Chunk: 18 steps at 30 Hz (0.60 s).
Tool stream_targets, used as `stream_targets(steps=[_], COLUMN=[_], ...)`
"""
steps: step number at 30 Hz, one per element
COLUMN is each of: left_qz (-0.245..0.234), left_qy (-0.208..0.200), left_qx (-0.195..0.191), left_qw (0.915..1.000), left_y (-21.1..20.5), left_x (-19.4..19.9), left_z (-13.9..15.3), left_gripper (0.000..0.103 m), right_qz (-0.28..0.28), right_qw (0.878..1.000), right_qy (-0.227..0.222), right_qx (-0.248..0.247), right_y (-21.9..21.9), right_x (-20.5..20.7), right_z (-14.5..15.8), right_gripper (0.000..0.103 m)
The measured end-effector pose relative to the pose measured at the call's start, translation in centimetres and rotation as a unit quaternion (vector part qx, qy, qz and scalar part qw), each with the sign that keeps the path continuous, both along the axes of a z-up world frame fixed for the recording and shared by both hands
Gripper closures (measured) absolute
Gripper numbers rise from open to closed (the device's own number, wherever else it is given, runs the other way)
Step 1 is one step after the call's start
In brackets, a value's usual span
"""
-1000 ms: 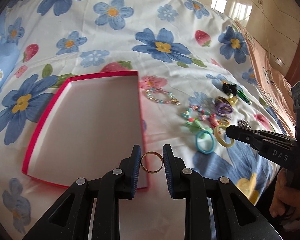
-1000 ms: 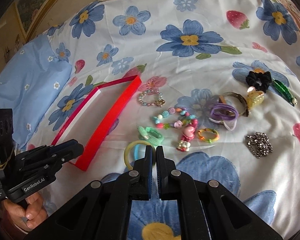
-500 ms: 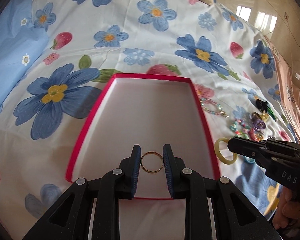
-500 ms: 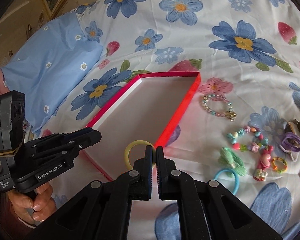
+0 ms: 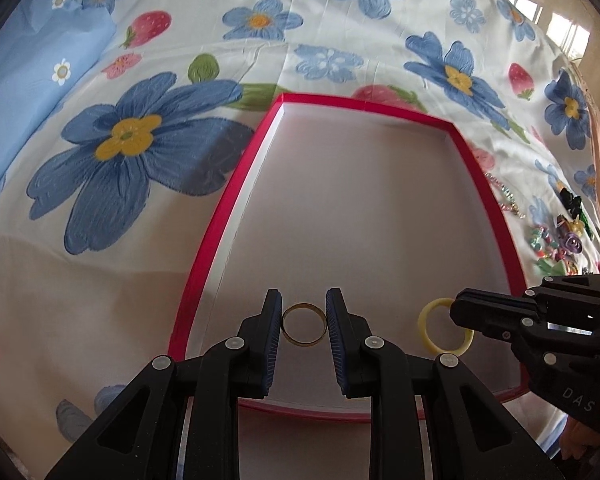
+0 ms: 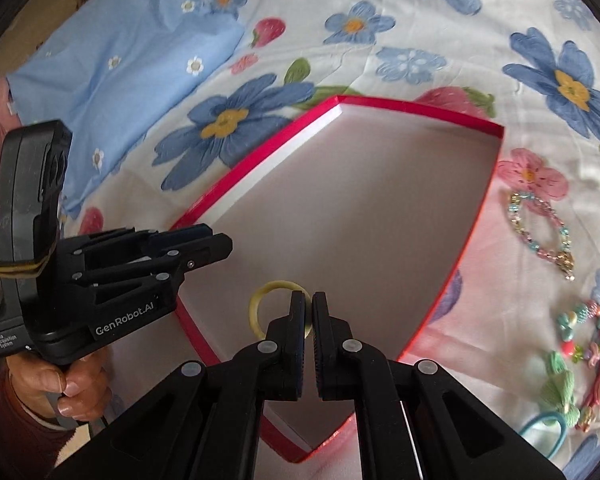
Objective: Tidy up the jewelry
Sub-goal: 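Carry the gold ring and yellow bangle over the red box with both grippers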
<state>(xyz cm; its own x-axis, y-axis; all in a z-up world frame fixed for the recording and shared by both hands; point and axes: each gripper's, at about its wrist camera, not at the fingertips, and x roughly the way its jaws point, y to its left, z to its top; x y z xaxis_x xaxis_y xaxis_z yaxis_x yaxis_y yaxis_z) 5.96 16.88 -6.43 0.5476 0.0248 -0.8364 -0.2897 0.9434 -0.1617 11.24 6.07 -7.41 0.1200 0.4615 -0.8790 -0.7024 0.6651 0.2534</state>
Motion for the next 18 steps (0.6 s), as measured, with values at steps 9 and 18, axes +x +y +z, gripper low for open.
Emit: stream_targets(steps=[9,18], left_qz=[-0.007,-0.009], left_qy=[0.010,0.012], left_qx=[0.004,0.016], left_qw=[0.9999,0.9998], left_y=[0.3,-0.3], left_x=[1.5,1.0], left_z=[-1.3,-1.4], left_gripper=[0.080,0.080], right_qz=[0.040,0.035], right_qw=[0.998,0.999], right_qy=[-0.002,-0.001], right_qx=[-0.041,-0.037], right_y=[1.4,1.3], right_x=[-0.2,-0.2], right_z=[-0.9,-0.9], right_gripper=[0.097,0.093])
